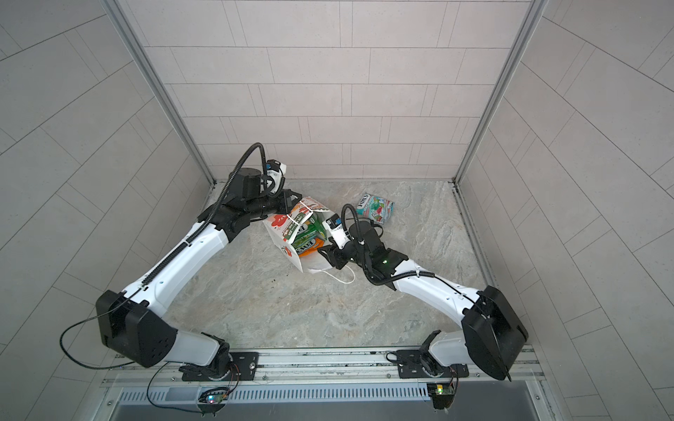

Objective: Take the snacks out of the paper bag
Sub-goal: 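Move the right gripper back over the bag opening, then lower the right gripper into the bag and close on the green Spring Tea packet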

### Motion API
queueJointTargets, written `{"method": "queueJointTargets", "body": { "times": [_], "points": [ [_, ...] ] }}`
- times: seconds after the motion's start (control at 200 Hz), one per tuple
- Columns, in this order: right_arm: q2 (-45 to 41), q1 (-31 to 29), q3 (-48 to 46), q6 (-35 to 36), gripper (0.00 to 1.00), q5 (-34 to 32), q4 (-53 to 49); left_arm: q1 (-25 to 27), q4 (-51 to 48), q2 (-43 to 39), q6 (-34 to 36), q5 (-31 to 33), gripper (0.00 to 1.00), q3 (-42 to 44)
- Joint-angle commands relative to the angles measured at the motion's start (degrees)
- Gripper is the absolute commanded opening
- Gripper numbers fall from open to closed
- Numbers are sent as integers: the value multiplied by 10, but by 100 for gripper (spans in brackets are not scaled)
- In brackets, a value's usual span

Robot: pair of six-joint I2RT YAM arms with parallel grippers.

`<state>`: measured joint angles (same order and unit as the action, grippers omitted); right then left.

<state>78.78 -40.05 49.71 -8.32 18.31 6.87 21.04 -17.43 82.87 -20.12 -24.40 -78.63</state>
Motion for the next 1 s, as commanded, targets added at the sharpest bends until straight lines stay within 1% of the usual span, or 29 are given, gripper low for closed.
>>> {"method": "queueJointTargets", "body": {
  "times": [0.0,0.145,0.245,0.42,0.646,0.771,0.906,0.996],
  "points": [
    [31,-16,21,34,54,-33,-9,3,3,-5,-4,-3,0,-10],
    [80,-31,42,48,53,-59,-13,4,3,-6,-4,-3,0,-10],
    [113,-36,61,47,52,-93,-17,4,4,-8,-4,-4,0,-10],
    [169,-45,100,48,50,-182,-32,6,8,-10,-4,-12,0,-9],
    [220,-59,133,48,49,-295,-11,5,19,-19,-3,-24,0,-6],
    [244,-68,152,53,47,-362,-6,6,27,-23,-3,-34,0,-4],
    [267,-68,161,65,45,-381,15,6,36,-28,-3,-45,0,0],
    [283,-68,171,74,42,-407,22,7,42,-32,-2,-50,0,2]
  ]
}}
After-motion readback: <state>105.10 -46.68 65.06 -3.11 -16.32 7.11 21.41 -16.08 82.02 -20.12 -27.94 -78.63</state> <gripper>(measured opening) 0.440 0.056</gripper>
